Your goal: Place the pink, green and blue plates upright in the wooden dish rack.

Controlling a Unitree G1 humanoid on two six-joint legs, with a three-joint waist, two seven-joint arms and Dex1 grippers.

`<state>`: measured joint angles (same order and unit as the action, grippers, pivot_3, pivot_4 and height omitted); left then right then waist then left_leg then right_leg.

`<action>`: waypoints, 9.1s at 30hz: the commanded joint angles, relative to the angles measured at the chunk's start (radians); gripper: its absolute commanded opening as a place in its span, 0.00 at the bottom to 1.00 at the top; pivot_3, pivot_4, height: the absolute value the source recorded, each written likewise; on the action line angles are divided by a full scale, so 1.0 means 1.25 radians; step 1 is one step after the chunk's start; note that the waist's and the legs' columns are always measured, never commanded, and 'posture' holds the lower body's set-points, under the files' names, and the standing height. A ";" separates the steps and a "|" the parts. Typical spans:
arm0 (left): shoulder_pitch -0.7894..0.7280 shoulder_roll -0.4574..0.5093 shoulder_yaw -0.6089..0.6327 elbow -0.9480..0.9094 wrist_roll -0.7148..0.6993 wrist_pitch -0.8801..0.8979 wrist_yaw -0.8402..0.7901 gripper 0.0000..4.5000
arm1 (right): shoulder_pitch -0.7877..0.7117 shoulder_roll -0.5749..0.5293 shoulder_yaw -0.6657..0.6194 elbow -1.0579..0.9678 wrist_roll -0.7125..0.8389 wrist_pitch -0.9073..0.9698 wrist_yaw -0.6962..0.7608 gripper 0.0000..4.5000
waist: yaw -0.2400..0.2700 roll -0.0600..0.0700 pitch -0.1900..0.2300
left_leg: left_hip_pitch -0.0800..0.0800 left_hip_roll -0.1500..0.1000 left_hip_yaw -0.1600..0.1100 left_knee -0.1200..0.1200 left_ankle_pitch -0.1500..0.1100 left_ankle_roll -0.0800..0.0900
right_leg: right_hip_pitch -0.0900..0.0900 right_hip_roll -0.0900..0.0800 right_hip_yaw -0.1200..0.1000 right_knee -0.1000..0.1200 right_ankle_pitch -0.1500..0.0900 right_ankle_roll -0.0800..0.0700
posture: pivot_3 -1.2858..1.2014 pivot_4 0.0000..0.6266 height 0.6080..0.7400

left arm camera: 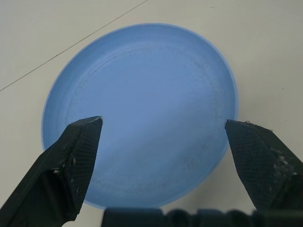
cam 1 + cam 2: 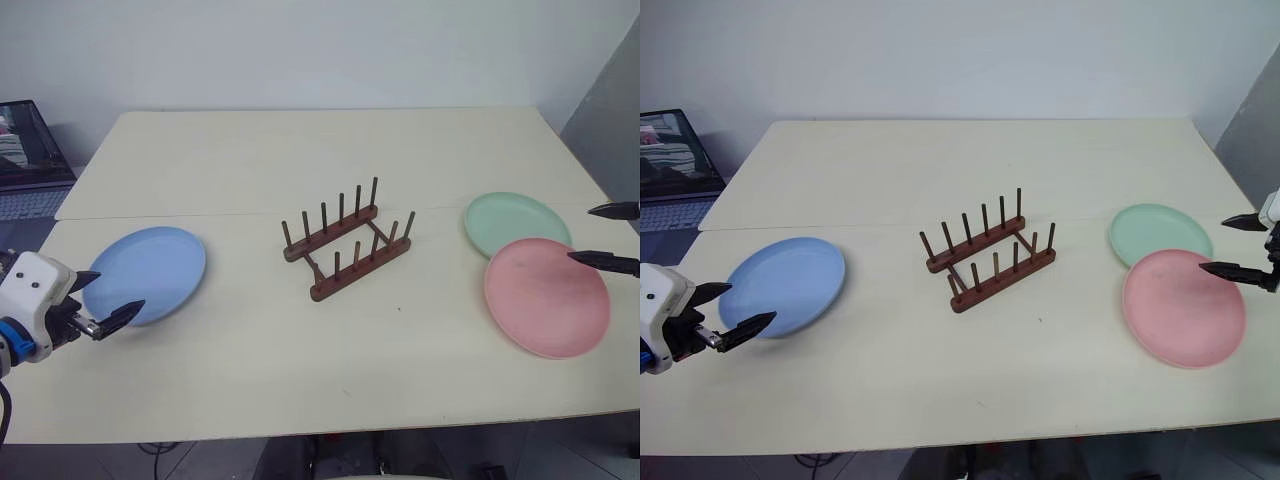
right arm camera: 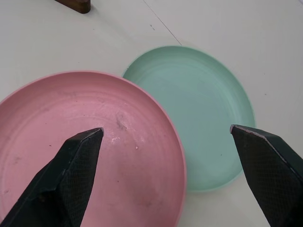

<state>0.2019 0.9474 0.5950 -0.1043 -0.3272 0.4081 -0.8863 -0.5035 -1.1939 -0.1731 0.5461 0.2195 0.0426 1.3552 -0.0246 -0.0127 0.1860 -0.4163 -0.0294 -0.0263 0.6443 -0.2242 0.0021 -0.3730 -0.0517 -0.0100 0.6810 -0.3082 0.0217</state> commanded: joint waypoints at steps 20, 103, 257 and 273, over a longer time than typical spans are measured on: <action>-0.020 -0.002 0.062 0.043 -0.031 -0.071 -0.025 1.00 | -0.044 0.008 -0.012 -0.025 0.013 0.048 -0.003 1.00 | -0.001 0.000 0.000 | 0.000 0.000 0.000 0.000 0.000 0.000 | 0.000 0.000 0.000 0.000 0.000 0.000 | 0.52 0.24 1.00; -0.517 -0.358 -0.745 0.202 0.165 -0.350 -0.259 0.24 | 0.513 0.013 -0.364 -0.913 0.396 0.539 -0.072 1.00 | 0.040 -0.001 -0.001 | -0.002 0.000 0.001 0.004 0.002 0.003 | 0.002 0.002 0.000 -0.002 0.004 0.007 | 0.52 0.24 1.00; -0.694 -0.178 -0.546 -0.224 -0.259 0.038 -0.337 1.00 | 0.531 0.442 0.042 -0.962 -0.217 0.631 -0.868 0.92 | 0.035 -0.002 0.000 | -0.012 0.002 0.001 0.013 0.004 0.006 | -0.005 0.004 0.001 -0.002 0.010 0.009 | 0.52 0.24 1.00; -0.717 -0.187 -0.543 -0.202 -0.259 0.041 -0.348 1.00 | 0.580 0.456 -0.029 -1.133 -0.281 0.663 -0.867 0.01 | 0.031 -0.002 0.000 | -0.012 0.004 0.001 0.014 0.004 0.006 | -0.005 0.007 0.001 -0.001 0.010 0.009 | 0.52 0.24 1.00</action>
<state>-0.6748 0.7157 -0.0938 -0.3493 -0.6485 0.4700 -1.3195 0.2267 -0.6098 -0.1565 -0.8037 -0.1046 0.8815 0.2781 0.0141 -0.0156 0.1854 -0.4311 -0.0245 -0.0250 0.6615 -0.2191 0.0096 -0.3792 -0.0424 -0.0085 0.6796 -0.2960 0.0332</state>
